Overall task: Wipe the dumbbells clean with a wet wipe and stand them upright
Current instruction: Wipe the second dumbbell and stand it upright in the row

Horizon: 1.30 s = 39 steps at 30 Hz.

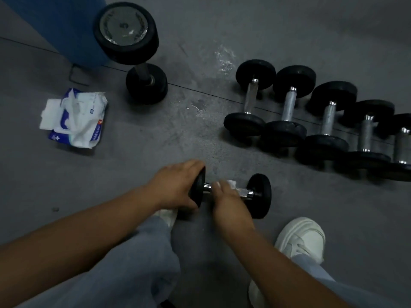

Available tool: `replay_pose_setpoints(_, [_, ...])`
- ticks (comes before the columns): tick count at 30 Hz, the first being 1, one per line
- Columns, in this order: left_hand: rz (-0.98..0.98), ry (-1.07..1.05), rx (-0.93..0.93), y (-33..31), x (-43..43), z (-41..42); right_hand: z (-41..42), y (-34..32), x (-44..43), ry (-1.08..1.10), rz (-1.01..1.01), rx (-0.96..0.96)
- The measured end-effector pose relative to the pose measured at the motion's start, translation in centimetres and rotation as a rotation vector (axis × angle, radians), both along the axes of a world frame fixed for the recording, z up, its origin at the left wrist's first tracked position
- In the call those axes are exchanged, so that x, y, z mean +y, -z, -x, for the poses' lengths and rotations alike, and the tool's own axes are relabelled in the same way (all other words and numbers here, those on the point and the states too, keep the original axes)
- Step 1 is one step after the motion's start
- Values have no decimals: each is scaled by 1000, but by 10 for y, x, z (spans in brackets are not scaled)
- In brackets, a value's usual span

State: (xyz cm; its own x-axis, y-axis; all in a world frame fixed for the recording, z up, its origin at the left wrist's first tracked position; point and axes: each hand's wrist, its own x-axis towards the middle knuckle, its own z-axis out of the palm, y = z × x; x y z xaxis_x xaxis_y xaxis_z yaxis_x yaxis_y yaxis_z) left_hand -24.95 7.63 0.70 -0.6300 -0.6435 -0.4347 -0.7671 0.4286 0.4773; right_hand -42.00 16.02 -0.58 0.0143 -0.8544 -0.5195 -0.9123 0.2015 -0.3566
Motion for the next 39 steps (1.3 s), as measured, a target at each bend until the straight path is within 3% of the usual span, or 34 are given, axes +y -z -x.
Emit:
replay_pose_setpoints(3, [-122, -184, 174, 7, -19, -9, 30, 8, -21, 156, -21, 83])
replay_pose_setpoints(5, [-108, -228, 233, 12, -19, -7, 24, 8, -33, 125, -41, 179])
replay_pose_setpoints(8, [-90, -182, 162, 15, -18, 2, 2, 1, -40, -110, -18, 7])
replay_pose_setpoints(12, [-9, -121, 188, 19, -27, -3, 30, 13, -62, 130, 22, 165])
replay_pose_setpoints(16, [76, -213, 292, 20, -22, -3, 22, 3, -53, -38, 144, -73])
replay_pose_setpoints(19, [146, -262, 351, 19, -15, 3, 38, -5, -70, 247, 168, -12])
replay_pose_setpoints(23, [165, -257, 384, 13, -12, 3, 7, -15, -71, 46, 108, -117])
replay_pose_setpoints(26, [228, -146, 372, 12, -4, -3, 28, -7, -63, 235, 52, 32])
replay_pose_setpoints(28, [173, -98, 278, 19, 2, -4, 27, 1, -44, 254, -41, 35])
replay_pose_setpoints(31, [-61, -74, 117, 27, 12, -9, 10, 3, -8, 8, -65, -96])
replay_pose_setpoints(34, [-125, -35, 181, 24, 21, -17, 22, 6, 13, 192, -70, -10])
replay_pose_setpoints(36, [-94, -39, 232, 18, 25, -21, 9, -3, 30, 106, -121, 66])
replay_pose_setpoints(39, [-105, 14, 180, 12, 30, -23, -1, -11, 49, 16, -92, 26])
